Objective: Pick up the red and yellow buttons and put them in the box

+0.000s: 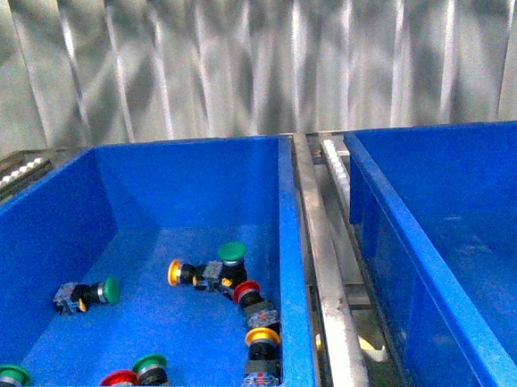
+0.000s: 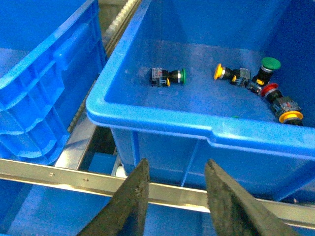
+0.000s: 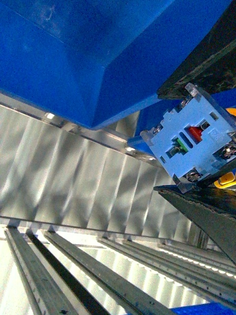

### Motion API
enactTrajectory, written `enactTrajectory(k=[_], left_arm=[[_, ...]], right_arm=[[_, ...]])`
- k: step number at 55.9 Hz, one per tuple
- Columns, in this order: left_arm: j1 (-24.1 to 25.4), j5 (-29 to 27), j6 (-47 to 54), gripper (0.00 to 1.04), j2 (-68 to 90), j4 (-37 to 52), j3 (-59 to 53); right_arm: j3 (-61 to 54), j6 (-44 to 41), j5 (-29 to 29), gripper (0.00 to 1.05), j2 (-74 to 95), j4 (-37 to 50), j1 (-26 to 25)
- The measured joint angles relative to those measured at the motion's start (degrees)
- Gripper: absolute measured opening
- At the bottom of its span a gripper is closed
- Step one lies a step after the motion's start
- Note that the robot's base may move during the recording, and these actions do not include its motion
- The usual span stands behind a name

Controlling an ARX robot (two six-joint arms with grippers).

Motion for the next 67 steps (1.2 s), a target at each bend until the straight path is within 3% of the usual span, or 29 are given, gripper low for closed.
enactTrajectory(k=[5, 32, 62, 67], left_arm=[[0.0, -0.1, 0.2, 0.02, -1.0, 0.2, 0.0], [0.0, 0.0, 0.7, 0.03, -1.1, 0.2, 0.0], [0.0, 0.0, 0.7, 0.98, -1.2, 0.2, 0.0], [0.0, 0.0, 0.8, 0.97, -1.2, 0.2, 0.0]], right_arm=[[0.0, -1.8, 1.6, 0.43, -0.2, -0.2, 1.7], [-0.1, -8.7, 10.0, 0.43, -1.0, -0.7, 10.2], [-0.5, -11.5, 12.2, 0.43, -1.9, -1.9, 10.9], [-0.5, -11.5, 12.5, 0.43, -2.3, -2.3, 10.8]])
